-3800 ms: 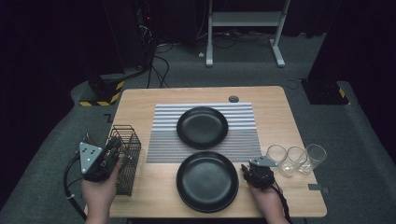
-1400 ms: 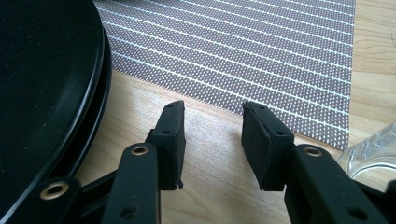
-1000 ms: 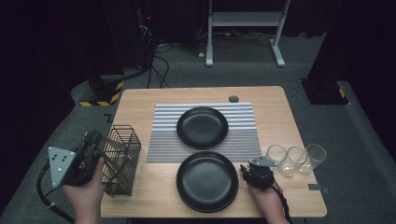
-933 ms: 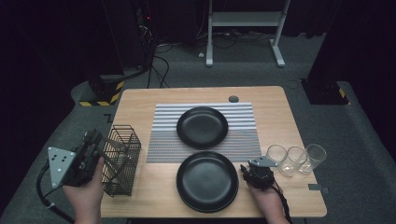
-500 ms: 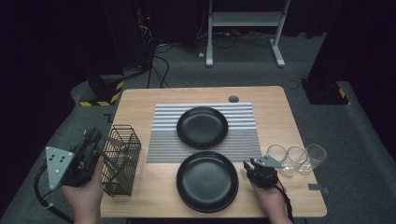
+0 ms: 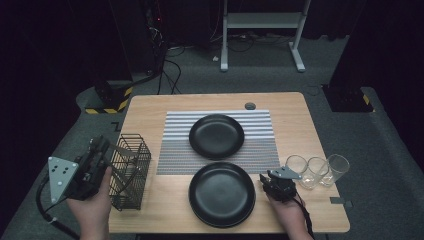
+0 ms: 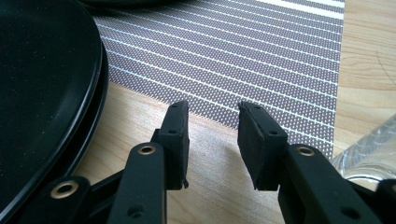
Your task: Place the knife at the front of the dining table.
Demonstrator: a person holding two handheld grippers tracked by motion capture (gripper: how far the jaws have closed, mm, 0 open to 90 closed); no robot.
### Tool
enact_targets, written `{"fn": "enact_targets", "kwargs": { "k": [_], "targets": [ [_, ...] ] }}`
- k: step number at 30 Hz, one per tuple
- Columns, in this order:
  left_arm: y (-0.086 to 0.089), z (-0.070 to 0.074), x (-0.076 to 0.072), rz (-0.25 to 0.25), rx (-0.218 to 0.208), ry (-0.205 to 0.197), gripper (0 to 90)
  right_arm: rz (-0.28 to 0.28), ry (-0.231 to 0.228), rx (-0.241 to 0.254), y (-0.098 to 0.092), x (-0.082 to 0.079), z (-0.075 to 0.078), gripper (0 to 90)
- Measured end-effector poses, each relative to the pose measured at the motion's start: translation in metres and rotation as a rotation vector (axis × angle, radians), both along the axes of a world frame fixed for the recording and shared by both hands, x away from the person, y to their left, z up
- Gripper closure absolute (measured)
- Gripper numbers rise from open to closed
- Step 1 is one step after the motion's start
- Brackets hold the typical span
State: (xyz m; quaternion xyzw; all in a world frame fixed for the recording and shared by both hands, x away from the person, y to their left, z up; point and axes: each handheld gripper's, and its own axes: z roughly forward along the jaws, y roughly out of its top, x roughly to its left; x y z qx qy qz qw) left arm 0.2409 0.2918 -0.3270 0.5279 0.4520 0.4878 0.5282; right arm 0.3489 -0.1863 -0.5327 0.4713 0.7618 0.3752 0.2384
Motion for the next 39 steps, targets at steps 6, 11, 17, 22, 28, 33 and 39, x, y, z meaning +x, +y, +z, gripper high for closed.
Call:
{"fn": "enact_targets", "kwargs": {
  "k": [6,11,17,22,28,33,39],
  "targets": [
    [-0.005,0.001,0.002,-0.013,0.004,-0.001,82.9,-0.005,0.007,-0.004,0.000,0.001,0.000,62.7],
    [-0.010,-0.001,0.006,-0.021,0.006,0.007,82.8,-0.004,0.009,-0.007,0.001,0.001,0.000,62.4],
    [-0.017,-0.003,0.009,-0.035,0.002,0.018,82.9,-0.003,0.014,-0.011,0.001,0.001,-0.001,61.9],
    [-0.025,-0.005,0.014,-0.056,0.003,0.031,82.9,-0.004,0.014,-0.014,0.002,0.001,0.000,61.8],
    [-0.039,-0.009,0.020,-0.084,0.007,0.051,82.9,-0.005,0.014,-0.017,0.002,0.001,-0.001,61.7],
    [-0.050,-0.013,0.027,-0.103,0.012,0.070,82.8,-0.004,0.015,-0.016,0.002,0.001,-0.001,61.8],
    [-0.063,-0.016,0.037,-0.118,0.013,0.087,82.9,-0.003,0.016,-0.014,0.001,0.001,-0.001,61.7]
  ]
}}
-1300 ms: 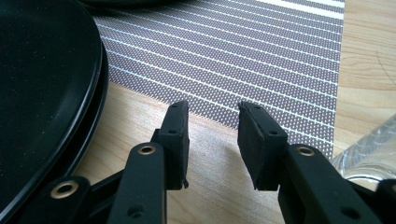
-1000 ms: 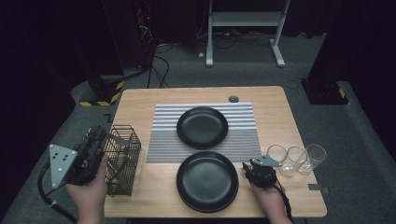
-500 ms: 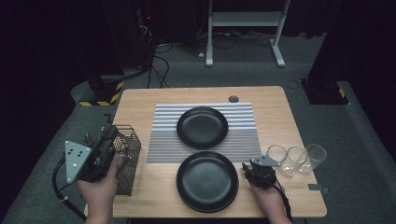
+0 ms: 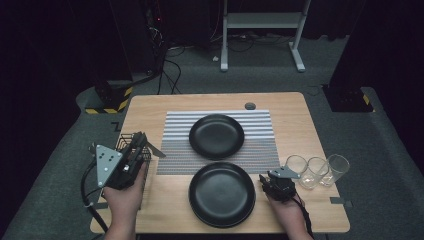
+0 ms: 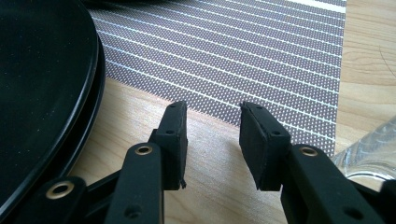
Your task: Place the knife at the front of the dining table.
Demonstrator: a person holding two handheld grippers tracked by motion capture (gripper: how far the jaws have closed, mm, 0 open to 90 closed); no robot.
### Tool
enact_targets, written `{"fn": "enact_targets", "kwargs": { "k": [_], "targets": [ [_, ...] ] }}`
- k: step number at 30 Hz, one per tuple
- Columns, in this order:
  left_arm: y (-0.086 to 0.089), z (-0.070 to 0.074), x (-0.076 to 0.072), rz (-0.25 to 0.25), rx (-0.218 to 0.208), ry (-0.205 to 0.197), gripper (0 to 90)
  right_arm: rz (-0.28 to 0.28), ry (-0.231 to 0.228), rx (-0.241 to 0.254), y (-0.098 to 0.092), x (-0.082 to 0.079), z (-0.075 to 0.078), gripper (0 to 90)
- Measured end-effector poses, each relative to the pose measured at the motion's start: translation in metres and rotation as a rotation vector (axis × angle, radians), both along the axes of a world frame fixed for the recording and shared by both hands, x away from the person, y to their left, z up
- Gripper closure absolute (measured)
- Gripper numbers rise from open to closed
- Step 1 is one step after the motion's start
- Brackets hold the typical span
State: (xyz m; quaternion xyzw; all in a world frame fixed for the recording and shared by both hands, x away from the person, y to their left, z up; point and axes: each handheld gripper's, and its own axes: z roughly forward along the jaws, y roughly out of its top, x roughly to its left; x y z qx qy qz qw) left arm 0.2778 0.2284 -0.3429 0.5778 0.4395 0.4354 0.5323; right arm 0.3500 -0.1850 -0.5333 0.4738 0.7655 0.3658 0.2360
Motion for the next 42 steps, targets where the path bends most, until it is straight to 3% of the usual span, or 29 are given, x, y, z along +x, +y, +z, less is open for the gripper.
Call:
{"fn": "enact_targets", "kwargs": {
  "k": [17,33,42],
  "targets": [
    [-0.035,-0.010,0.029,-0.040,0.006,0.038,82.8,0.006,0.006,0.010,-0.001,0.000,0.000,61.8],
    [-0.038,-0.011,0.045,-0.022,0.014,0.044,82.9,0.009,0.007,0.010,-0.001,0.001,0.000,61.8],
    [-0.039,-0.018,0.053,-0.014,0.023,0.083,82.8,0.013,0.009,0.006,0.000,0.001,0.000,61.8]
  ]
}}
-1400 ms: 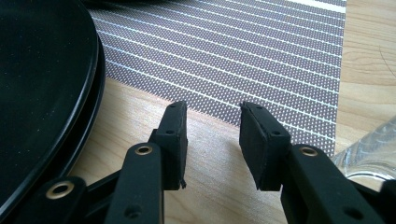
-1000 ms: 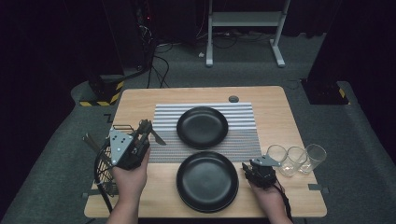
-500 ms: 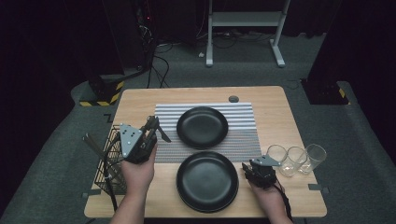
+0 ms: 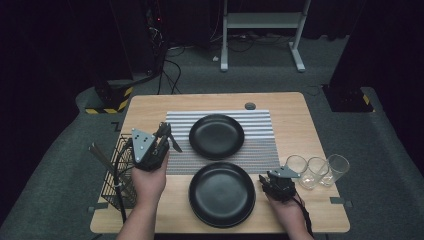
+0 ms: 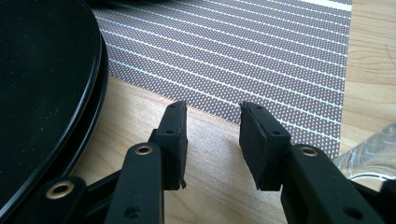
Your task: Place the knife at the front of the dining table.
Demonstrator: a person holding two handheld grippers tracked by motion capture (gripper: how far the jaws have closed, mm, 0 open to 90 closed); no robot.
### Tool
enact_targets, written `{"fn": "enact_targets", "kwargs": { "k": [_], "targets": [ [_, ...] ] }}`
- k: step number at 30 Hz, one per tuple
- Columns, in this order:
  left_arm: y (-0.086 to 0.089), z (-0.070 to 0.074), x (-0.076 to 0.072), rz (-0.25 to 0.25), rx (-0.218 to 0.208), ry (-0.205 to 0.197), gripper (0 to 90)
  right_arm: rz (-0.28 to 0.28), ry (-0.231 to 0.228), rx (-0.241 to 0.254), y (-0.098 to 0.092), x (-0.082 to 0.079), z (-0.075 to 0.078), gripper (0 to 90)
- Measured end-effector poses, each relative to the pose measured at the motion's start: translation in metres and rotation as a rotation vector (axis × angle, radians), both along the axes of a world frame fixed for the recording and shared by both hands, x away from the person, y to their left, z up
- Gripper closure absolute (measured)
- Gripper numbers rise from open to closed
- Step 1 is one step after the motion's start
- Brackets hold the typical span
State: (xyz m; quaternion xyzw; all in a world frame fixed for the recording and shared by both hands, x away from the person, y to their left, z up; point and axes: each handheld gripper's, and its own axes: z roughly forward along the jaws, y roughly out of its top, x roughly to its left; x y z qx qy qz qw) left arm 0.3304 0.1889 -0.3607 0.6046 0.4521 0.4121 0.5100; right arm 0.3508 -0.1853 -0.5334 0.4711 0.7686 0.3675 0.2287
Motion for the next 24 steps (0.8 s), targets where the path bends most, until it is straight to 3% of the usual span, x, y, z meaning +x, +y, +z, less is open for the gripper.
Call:
{"fn": "enact_targets", "kwargs": {
  "k": [17,24],
  "targets": [
    [-0.002,-0.023,0.003,0.001,0.008,0.058,82.8,0.002,0.002,-0.005,0.001,0.000,0.000,61.7],
    [-0.004,-0.030,0.003,0.002,0.020,0.081,82.8,0.003,-0.020,0.000,0.000,-0.002,0.001,61.7]
  ]
}}
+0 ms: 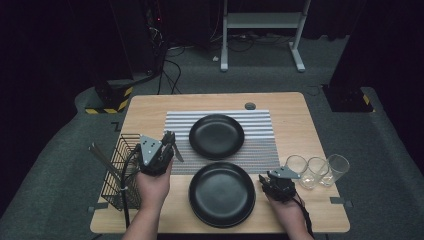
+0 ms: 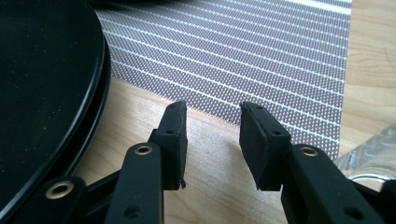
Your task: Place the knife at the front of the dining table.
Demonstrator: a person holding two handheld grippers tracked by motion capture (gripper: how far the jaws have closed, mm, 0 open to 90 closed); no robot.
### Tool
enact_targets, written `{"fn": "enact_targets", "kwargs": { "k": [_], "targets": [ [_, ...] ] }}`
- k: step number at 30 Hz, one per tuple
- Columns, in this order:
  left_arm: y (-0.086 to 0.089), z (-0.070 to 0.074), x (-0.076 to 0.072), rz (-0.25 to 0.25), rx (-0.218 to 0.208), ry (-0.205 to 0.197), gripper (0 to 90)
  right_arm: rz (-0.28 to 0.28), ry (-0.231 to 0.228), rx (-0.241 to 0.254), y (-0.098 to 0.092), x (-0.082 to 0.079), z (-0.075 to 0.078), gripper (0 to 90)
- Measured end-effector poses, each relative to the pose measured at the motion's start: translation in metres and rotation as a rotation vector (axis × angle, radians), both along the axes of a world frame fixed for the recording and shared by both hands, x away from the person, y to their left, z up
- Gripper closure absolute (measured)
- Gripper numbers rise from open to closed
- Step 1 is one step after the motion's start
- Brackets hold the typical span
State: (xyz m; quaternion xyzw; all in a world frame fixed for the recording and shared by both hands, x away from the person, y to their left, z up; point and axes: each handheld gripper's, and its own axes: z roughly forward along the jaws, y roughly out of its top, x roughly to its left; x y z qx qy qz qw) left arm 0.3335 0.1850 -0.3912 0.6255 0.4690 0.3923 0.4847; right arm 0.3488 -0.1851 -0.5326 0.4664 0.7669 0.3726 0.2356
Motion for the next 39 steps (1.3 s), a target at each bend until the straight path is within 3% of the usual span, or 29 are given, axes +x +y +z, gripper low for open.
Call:
{"fn": "enact_targets", "kwargs": {
  "k": [5,10,14,19,31,39],
  "targets": [
    [-0.001,-0.003,-0.003,0.003,0.008,0.008,82.8,-0.002,-0.015,0.025,-0.003,0.000,0.002,62.4],
    [-0.002,-0.009,-0.006,0.004,0.017,0.025,82.8,0.006,-0.038,0.003,-0.002,0.000,0.003,62.0],
    [0.000,-0.012,-0.006,0.006,0.010,0.038,82.8,0.015,-0.033,0.004,-0.002,-0.001,0.002,61.9],
    [0.000,-0.013,-0.005,0.008,0.013,0.046,82.8,0.026,-0.020,0.051,-0.003,-0.001,0.004,61.3],
    [0.001,-0.016,0.001,0.002,-0.002,0.032,82.6,0.042,-0.006,0.044,-0.002,0.001,0.001,60.8],
    [0.002,-0.013,0.012,-0.002,-0.017,0.052,82.6,0.049,-0.006,0.037,0.000,0.001,0.001,60.8]
  ]
}}
